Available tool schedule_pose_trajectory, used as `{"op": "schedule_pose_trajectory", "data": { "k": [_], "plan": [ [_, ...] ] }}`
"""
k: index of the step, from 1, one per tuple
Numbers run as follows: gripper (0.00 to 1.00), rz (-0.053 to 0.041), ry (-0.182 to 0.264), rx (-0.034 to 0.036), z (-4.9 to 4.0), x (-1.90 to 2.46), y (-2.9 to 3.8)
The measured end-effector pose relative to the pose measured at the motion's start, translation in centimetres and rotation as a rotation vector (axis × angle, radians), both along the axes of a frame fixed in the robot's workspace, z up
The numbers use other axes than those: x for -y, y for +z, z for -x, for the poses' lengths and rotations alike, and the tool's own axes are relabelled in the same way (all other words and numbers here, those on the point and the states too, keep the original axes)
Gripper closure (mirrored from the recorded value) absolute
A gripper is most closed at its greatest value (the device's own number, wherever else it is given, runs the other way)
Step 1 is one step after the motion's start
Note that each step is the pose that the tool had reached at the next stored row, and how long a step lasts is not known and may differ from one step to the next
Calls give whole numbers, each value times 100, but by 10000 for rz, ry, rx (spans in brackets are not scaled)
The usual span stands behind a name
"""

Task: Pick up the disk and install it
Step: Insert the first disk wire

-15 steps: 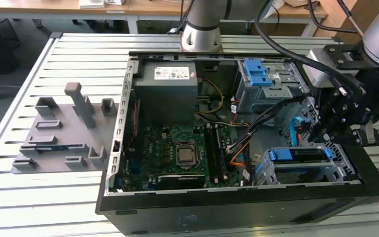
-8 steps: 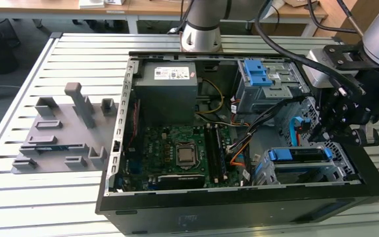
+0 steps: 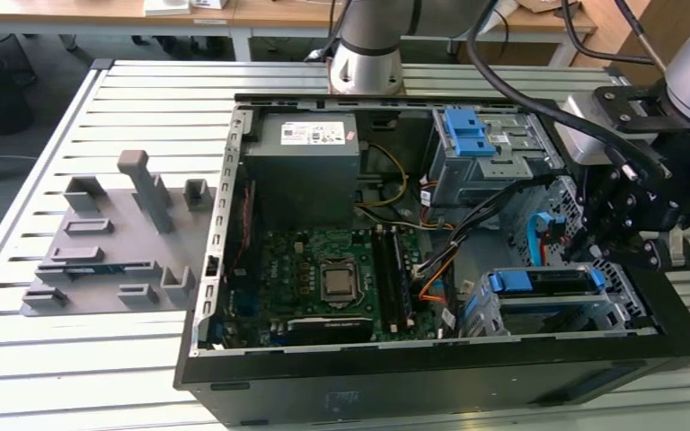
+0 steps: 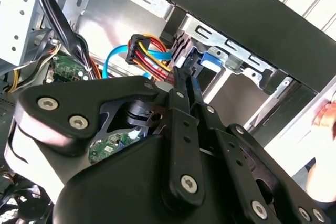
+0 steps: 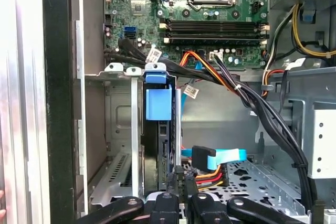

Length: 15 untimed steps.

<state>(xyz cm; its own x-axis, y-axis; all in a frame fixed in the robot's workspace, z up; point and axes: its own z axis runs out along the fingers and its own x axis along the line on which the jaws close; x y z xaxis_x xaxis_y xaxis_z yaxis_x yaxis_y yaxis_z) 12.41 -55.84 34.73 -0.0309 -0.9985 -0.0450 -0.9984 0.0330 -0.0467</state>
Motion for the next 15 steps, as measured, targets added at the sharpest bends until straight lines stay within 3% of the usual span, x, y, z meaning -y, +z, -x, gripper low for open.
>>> {"op": "schedule_pose_trajectory", "data": {
  "k": [5, 8, 11, 12, 15],
  "plan": [
    [84, 1, 1, 0, 2, 9, -7],
    [84, -1, -1, -11, 3, 47, -31],
    [84, -1, -1, -15, 5, 56, -55],
    [84, 1, -4, -28, 5, 56, -59],
    [84, 1, -15, -181, 3, 56, -67]
  ]
}}
